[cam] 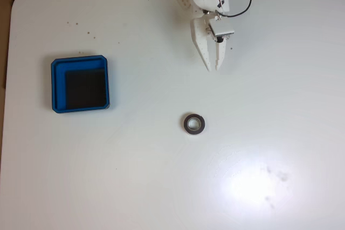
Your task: Pick the red roll and drop it in the blue box
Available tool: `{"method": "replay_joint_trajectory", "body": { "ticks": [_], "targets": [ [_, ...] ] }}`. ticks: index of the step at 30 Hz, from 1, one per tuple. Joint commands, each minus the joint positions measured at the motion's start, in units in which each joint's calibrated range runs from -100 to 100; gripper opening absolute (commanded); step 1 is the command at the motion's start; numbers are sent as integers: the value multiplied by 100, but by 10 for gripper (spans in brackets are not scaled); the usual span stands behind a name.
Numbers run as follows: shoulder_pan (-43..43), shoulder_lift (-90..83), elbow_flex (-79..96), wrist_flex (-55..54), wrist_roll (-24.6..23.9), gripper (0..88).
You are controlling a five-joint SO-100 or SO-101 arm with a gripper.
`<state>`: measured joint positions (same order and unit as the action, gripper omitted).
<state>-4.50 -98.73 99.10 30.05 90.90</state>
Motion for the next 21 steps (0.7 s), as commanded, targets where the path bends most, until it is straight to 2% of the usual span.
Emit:
{"method": "replay_joint_trajectory", "body": {
  "ticks": [1,21],
  "targets": [
    [-53,-10,81,-134,34,7],
    [-72,-2,-27,-191,34,7]
  ]
}}
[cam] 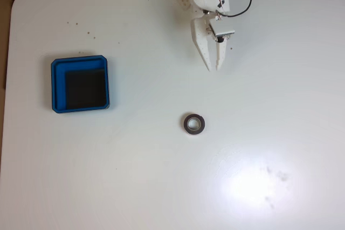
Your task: Pick the red roll and drop it in the blue box
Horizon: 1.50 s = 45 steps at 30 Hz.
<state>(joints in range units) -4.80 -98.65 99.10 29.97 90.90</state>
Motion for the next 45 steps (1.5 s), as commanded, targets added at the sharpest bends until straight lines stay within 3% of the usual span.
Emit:
{"method": "replay_joint_trajectory", "body": {
  "ticks": [1,10,24,32,35,45],
  "targets": [
    [-43,-2,-72,-191,43,7],
    [-43,1077,-944,-200,43,7],
    [45,5366,-4277,-142,8,7],
    [592,6921,-5777,-35,8,12],
    [690,7448,-6343,477,34,16],
    [710,9472,-9632,3719,-28,16]
  ]
}}
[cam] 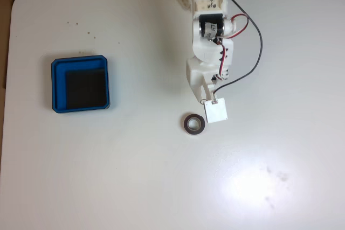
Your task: Pick the red roll and drop it in the blue box
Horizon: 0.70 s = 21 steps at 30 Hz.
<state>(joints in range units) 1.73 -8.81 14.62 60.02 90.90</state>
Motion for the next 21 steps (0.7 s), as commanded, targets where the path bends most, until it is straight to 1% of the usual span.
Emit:
{"method": "replay_joint_trajectory", "body": {
  "ticks": [1,5,9,10,12,17,19,21],
  "targets": [
    [56,738,-1444,855,-28,16],
    [164,1658,-2100,921,-36,16],
    [252,2118,-2549,921,-54,16],
    [252,2185,-2648,921,-124,16],
    [252,2327,-2801,921,-457,16],
    [252,2595,-3043,913,-1578,17],
    [252,2687,-3079,913,-1893,17],
    [252,2812,-3133,913,-2095,26]
  ]
}}
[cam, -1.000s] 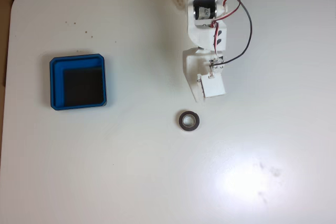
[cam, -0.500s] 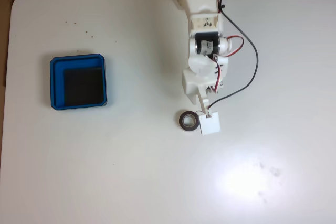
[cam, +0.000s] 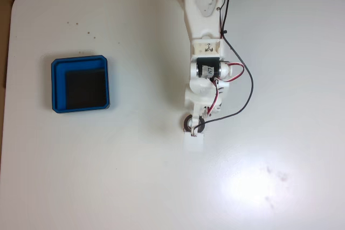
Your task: Pick the red roll and drop it in the blue box
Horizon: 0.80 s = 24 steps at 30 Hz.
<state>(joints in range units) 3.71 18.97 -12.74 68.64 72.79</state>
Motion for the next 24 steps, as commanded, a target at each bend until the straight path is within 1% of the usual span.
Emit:
{"method": "replay_joint_trajectory", "body": {
  "ticks": [1,7,9,18,24],
  "targets": [
    [54,102,-452,50,-336,36],
    [73,302,-622,50,-354,135],
    [73,302,-685,42,-327,147],
    [64,545,-1314,17,-310,151],
    [142,963,-1350,-329,-301,151]
  ]
}}
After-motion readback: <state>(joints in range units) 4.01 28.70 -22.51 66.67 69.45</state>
